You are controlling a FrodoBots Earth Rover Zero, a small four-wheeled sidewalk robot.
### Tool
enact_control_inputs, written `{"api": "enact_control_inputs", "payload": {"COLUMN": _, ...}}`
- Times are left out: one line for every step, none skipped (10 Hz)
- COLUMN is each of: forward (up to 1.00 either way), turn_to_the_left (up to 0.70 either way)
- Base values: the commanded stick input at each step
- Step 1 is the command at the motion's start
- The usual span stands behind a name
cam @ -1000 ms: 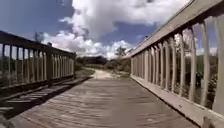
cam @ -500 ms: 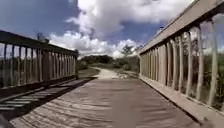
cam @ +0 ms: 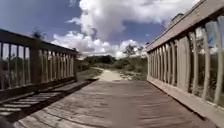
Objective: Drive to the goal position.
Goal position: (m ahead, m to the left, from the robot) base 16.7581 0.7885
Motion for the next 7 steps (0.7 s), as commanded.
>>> {"api": "enact_control_inputs", "payload": {"forward": 0.85, "turn_to_the_left": 0.00}}
{"api": "enact_control_inputs", "payload": {"forward": 0.85, "turn_to_the_left": 0.00}}
{"api": "enact_control_inputs", "payload": {"forward": 0.85, "turn_to_the_left": 0.00}}
{"api": "enact_control_inputs", "payload": {"forward": 0.85, "turn_to_the_left": 0.00}}
{"api": "enact_control_inputs", "payload": {"forward": 0.85, "turn_to_the_left": 0.00}}
{"api": "enact_control_inputs", "payload": {"forward": 0.85, "turn_to_the_left": 0.00}}
{"api": "enact_control_inputs", "payload": {"forward": 0.85, "turn_to_the_left": 0.00}}
